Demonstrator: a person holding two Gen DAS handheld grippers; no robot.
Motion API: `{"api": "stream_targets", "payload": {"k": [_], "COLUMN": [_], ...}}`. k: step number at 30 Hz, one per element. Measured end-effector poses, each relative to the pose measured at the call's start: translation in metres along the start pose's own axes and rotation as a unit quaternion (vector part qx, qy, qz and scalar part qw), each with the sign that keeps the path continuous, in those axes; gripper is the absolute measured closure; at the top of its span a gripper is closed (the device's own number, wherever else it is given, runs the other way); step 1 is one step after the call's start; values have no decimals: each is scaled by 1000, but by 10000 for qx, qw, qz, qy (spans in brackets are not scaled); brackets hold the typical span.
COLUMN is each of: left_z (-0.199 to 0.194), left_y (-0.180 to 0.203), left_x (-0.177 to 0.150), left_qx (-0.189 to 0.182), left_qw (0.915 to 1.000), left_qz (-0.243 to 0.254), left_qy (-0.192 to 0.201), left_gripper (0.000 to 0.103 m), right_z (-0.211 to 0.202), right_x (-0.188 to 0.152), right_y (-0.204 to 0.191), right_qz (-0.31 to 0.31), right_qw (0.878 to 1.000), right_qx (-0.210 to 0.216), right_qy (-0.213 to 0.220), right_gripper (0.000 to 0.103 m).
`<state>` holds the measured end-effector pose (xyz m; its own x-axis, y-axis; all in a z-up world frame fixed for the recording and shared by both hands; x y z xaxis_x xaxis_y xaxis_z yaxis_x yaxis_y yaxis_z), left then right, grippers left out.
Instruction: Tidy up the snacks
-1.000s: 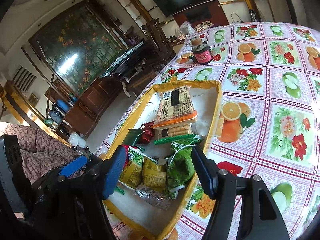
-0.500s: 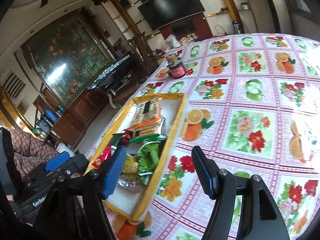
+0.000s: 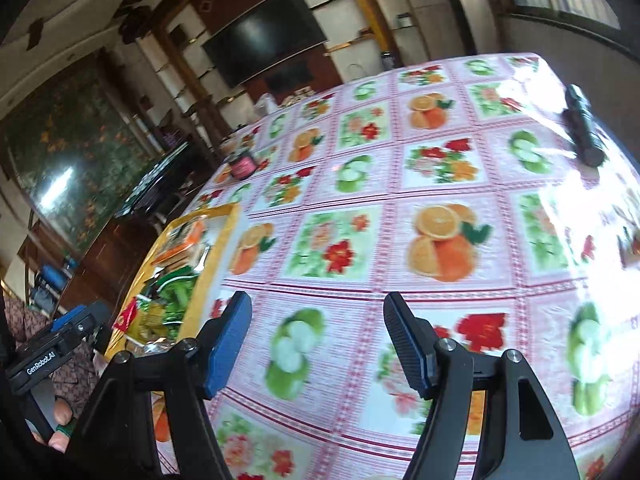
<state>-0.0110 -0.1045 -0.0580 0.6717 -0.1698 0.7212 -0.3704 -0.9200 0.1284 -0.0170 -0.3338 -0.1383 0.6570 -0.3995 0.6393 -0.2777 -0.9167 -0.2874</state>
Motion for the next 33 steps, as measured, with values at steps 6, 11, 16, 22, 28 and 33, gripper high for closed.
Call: {"api": "stream_targets", "payload": {"k": [6, 11, 16, 22, 28, 33], "left_z": [4, 10, 14, 9, 2, -2], "left_y": [20, 34, 49, 60, 48, 26], "left_x": [1, 0, 0, 1, 3, -2], "left_qx": [-118, -200, -202, -103, 202, 413], "left_qw": [9998, 9994, 9990, 9986, 9991, 9990], "left_qz": [137, 228, 362, 512, 378, 180], "left_qy": [-67, -150, -176, -85, 6, -48], "left_gripper": [22, 21, 21, 21, 7, 5], "right_z": [-10, -13, -17, -21, -16, -7], "right_x": [-3, -12, -16, -14, -11, -5], "right_y": [40, 60, 70, 70, 49, 3], "right_qz": [356, 457, 533, 515, 211, -508], "right_qw": [9991, 9985, 9981, 9983, 9997, 9984], "right_qx": [-228, -287, -290, -241, -95, 255], "right_qy": [69, 38, 39, 110, 61, 18], "right_gripper": [34, 34, 34, 34, 34, 34]}}
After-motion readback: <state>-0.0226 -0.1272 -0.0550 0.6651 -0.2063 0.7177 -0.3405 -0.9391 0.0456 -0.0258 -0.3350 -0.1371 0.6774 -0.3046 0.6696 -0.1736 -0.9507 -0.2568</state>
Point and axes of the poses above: each gripper's, at about its wrist camera, not at the fingertips, and z roughly the way its jaws point, y to its right, x to its top, the point moved 3 cm from there along z, roughly the way its jaws point, and after that the axes turned 13 degrees about -x, right-handed, at the moved point
